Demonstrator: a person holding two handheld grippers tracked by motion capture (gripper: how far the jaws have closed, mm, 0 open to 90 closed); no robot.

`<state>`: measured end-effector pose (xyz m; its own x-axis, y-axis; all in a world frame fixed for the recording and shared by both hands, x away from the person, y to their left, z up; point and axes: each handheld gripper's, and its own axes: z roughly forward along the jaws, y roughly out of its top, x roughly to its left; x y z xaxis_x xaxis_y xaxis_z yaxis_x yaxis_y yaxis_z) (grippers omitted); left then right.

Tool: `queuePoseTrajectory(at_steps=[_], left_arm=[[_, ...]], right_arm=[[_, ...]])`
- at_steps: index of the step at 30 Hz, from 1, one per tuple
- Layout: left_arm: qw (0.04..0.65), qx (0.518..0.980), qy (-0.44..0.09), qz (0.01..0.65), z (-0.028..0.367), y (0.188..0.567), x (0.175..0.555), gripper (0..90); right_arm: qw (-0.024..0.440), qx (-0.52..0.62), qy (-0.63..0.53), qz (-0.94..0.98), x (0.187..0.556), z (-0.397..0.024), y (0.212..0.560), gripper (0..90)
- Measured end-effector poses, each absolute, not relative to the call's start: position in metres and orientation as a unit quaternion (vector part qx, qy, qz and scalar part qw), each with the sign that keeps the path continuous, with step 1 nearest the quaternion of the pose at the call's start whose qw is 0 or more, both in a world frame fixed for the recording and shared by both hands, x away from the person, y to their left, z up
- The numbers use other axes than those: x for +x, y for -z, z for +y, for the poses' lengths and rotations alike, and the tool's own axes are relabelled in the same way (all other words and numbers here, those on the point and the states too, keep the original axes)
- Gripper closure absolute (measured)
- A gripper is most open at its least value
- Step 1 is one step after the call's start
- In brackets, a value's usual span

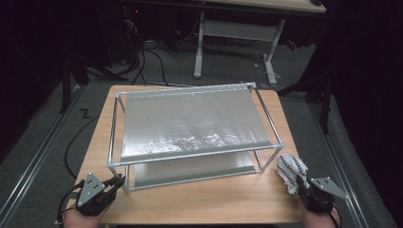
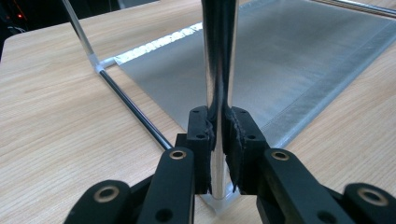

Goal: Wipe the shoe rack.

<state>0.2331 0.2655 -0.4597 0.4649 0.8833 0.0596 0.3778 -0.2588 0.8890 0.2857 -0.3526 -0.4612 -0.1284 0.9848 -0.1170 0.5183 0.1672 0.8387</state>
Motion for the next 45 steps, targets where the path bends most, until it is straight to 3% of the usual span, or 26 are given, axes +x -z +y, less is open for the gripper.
queuePoseTrajectory(at_steps=[7, 21, 45], left_arm=[[0.432, 0.740, -0.297, 0.421, 0.265, 0.460, 0.232, 79.3], [0.438, 0.734, -0.302, 0.423, 0.265, 0.463, 0.230, 79.2], [0.436, 0.735, -0.301, 0.423, 0.265, 0.463, 0.229, 79.2]], right_arm=[[0.360, 0.544, -0.337, 0.679, 0.293, -0.342, 0.458, 78.3], [0.400, 0.482, -0.420, 0.657, 0.294, -0.306, 0.404, 78.3], [0.344, 0.487, -0.373, 0.711, 0.309, -0.293, 0.447, 78.4]])
